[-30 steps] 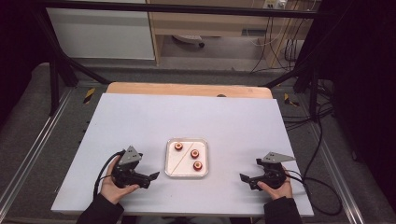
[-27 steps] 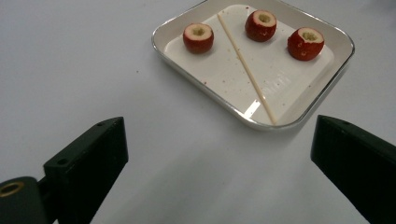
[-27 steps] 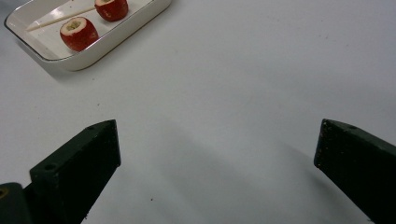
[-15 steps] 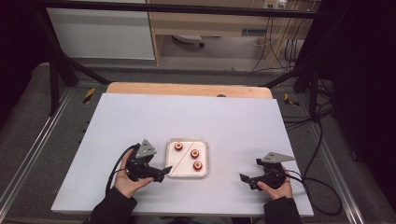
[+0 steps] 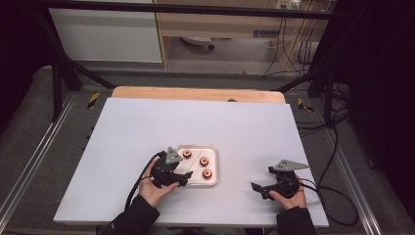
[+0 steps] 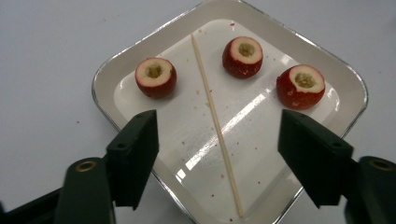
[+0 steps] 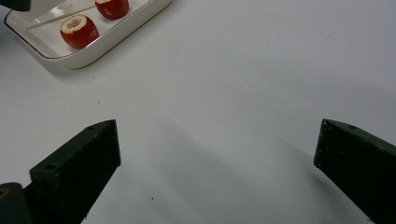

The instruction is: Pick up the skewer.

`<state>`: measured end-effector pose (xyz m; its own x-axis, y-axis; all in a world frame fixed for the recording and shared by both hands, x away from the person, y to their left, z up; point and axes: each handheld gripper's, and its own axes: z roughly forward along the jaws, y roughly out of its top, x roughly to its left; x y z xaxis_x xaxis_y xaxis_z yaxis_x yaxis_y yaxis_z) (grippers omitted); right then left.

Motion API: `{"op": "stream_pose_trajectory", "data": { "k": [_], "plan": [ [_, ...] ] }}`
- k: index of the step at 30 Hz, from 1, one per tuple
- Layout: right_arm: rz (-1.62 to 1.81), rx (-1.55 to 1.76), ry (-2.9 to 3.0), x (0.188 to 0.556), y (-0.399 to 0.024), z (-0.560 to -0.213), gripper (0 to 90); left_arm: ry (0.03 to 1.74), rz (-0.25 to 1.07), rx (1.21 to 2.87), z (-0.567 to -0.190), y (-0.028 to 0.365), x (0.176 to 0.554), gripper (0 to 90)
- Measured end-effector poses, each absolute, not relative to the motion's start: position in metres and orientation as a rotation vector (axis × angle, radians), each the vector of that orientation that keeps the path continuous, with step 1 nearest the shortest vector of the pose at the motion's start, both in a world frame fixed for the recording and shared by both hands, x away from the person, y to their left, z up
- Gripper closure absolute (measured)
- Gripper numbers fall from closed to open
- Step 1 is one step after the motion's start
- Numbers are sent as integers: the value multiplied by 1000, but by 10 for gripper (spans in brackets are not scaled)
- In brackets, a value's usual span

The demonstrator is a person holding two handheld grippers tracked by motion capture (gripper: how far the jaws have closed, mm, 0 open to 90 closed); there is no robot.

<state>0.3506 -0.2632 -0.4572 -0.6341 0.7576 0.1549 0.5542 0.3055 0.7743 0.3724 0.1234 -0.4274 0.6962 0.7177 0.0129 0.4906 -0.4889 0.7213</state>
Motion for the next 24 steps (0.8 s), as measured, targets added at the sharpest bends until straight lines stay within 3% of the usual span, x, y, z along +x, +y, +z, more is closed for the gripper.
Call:
{"op": "stream_pose_trajectory", "data": {
  "k": [8,24],
  "plan": [
    [1238,1200,2333,351,-262,-458,11,979,391,2165,-439,124,371,571],
    [1233,1204,2337,351,-262,-458,11,1011,397,2151,-448,117,366,798]
  ]
}}
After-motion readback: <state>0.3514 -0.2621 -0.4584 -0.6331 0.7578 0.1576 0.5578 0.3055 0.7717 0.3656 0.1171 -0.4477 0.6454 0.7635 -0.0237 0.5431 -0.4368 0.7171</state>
